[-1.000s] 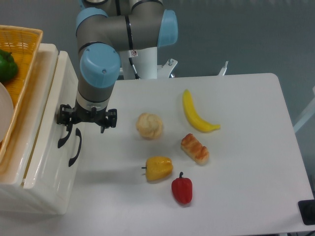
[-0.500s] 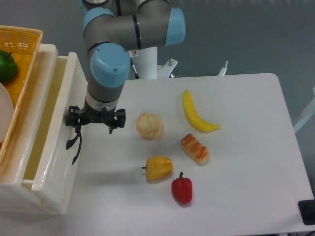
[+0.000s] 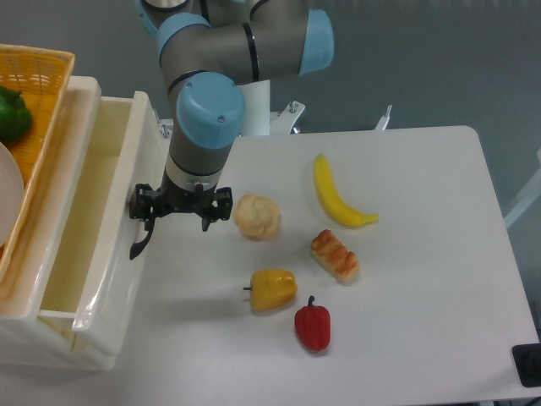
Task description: Slide open the top white drawer
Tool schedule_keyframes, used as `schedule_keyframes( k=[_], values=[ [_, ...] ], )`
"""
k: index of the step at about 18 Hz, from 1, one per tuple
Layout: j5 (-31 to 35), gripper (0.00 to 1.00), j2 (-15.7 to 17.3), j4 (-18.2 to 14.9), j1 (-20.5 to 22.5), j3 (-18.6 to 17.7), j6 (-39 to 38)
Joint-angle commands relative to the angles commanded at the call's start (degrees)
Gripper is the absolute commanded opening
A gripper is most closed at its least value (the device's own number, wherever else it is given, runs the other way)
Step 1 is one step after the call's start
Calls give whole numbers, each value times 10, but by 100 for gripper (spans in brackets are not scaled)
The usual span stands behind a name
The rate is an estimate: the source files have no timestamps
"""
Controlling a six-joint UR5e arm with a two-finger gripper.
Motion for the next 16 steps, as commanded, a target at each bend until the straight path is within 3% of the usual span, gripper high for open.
schedule_keyframes(
  k=[16],
  values=[
    [39, 100, -2, 0, 29, 5, 83]
  ],
)
